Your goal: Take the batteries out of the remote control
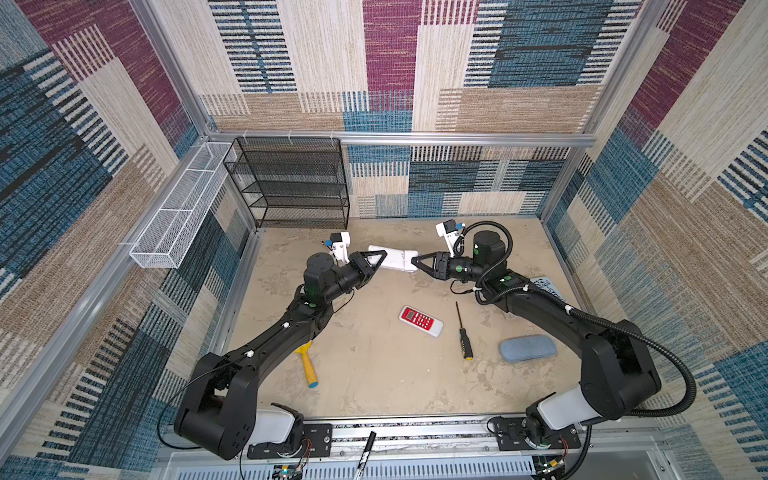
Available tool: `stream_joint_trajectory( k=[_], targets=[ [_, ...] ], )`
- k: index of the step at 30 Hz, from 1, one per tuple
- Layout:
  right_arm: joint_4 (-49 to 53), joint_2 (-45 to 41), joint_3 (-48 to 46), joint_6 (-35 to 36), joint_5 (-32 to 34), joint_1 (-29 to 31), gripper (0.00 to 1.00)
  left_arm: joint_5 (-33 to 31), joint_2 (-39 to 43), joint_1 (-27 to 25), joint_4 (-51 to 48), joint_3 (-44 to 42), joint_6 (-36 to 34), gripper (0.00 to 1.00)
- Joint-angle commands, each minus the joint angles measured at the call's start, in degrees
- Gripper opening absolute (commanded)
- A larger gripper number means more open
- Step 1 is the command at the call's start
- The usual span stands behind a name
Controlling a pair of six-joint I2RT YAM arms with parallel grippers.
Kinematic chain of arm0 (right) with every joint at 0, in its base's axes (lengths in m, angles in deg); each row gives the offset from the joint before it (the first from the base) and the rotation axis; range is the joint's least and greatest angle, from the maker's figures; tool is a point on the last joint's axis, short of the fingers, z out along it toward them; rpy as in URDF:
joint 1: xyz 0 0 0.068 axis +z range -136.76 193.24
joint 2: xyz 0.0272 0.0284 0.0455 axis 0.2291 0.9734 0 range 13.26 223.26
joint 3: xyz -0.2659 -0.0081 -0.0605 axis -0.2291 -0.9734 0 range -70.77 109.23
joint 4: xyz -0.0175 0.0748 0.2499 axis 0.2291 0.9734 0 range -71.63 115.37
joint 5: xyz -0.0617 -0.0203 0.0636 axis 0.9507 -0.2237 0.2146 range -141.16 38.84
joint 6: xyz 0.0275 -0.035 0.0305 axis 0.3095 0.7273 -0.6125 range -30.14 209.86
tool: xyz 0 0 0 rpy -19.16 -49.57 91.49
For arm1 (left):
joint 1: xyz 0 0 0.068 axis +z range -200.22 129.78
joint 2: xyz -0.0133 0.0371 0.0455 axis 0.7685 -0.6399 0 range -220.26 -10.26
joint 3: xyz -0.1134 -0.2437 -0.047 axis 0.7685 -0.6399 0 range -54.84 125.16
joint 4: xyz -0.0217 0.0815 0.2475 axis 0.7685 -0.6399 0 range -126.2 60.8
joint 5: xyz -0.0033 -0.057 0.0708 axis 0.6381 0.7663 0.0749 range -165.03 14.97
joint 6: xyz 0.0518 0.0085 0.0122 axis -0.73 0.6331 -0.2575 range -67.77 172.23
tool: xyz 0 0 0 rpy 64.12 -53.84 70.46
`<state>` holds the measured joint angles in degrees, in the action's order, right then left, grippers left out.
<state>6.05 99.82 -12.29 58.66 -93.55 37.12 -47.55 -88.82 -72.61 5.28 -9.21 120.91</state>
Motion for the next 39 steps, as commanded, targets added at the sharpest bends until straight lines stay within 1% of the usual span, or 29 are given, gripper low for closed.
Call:
stream_joint_trajectory(
  k=[1, 9, 13, 15, 24, 32, 34, 36, 38, 39],
  targets=[
    [0.6, 0.5, 0.3, 0.4, -0.5, 0.2, 0.22, 2.4, -0.2, -0.1, 4.4, 0.4, 0.4, 0.0],
    [-0.3, 1.5, 0.3, 0.5, -3.3, 0.2, 0.16, 2.7, -1.2, -0.1, 5.0, 1.1, 0.8, 0.0],
    [-0.9, 1.5, 0.4, 0.4, -4.3, 0.2, 0.03, 2.7, -1.5, 0.0, 4.9, 1.1, 0.5, 0.0],
    [-0.7, 1.6, 0.6, 0.5, -4.5, 0.2, 0.0, 2.7, -1.6, 0.0, 4.9, 1.1, 0.5, 0.0],
    [-2.4, 2.1, 1.7, 1.1, -8.0, 0.2, 0.0, 2.6, -2.1, 0.6, 4.1, 0.6, -0.5, 0.0],
    [-1.2, 1.2, 3.5, 3.0, -8.4, 0.2, 0.0, 2.0, -2.7, 1.2, 2.0, -0.4, -2.4, 0.0],
    [-0.2, 0.7, 4.4, 4.0, -7.5, 0.2, 0.0, 1.6, -2.7, 1.5, -0.4, -0.5, -3.6, 0.0],
    [2.3, 0.2, 5.8, 5.7, -5.0, 0.2, 0.0, 1.3, -2.7, 1.8, -2.6, -0.9, -4.8, 0.0],
    [6.5, 0.0, 7.6, 8.6, 0.1, 0.1, 0.0, 1.0, -2.7, 2.2, -4.1, -1.5, -5.9, 0.0],
    [9.3, 0.1, 8.8, 10.2, 4.5, 0.1, 0.0, 0.9, -2.6, 2.4, -4.5, -2.0, -6.2, 0.0]
  ],
)
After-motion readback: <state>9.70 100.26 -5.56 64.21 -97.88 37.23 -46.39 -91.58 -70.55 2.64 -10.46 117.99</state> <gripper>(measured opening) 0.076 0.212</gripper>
